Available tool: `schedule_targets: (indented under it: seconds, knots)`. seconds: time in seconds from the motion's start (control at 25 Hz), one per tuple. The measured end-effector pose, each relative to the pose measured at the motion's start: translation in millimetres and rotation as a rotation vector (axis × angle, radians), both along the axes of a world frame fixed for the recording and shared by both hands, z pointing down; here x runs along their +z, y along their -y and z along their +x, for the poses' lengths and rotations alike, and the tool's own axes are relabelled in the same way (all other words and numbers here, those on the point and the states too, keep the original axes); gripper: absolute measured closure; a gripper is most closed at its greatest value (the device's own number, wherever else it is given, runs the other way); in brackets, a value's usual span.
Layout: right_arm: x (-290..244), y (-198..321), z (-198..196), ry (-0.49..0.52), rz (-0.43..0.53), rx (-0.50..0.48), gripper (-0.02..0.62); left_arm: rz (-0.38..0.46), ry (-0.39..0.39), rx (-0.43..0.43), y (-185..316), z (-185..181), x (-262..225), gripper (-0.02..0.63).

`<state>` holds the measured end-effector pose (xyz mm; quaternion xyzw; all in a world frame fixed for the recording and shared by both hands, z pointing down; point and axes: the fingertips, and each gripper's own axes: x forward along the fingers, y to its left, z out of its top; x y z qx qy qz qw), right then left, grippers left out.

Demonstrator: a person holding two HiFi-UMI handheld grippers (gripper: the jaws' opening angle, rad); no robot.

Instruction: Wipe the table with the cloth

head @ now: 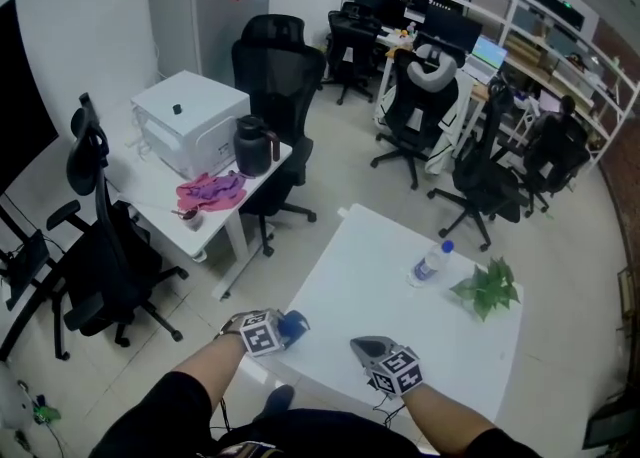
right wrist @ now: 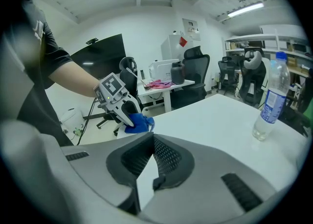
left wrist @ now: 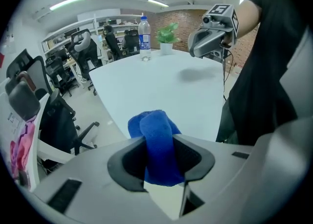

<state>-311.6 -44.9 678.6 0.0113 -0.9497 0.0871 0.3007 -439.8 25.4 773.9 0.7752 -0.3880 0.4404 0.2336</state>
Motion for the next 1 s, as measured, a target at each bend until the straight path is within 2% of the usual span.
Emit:
schedule_targets:
  seconds: [0.08,0.2,0.4,0.72,1.0]
  knots:
    - [-3,4,7,0.01,-0.003,0.015,0.578,0.023,-0.029,0.005,5,13,-13,0.472]
    - [-10,18,25,0.033,-0.007,0.063,0.578,0.104,-0.11,0.006,30,43,-47,0.474]
    - [-28,54,81,0.068,-0.003,0.207,0.578,0.185,-0.221,0.035,82,107,-99,0.474]
    - [-64,123,238,0.109,0.059,0.518,0.578,0.181,-0.303,0.141,158,243,-132,0.474]
    - [-82,156,400,0.116,0.108,0.73,0.578,0.159,-0.299,0.238,213,383,-142,0.474]
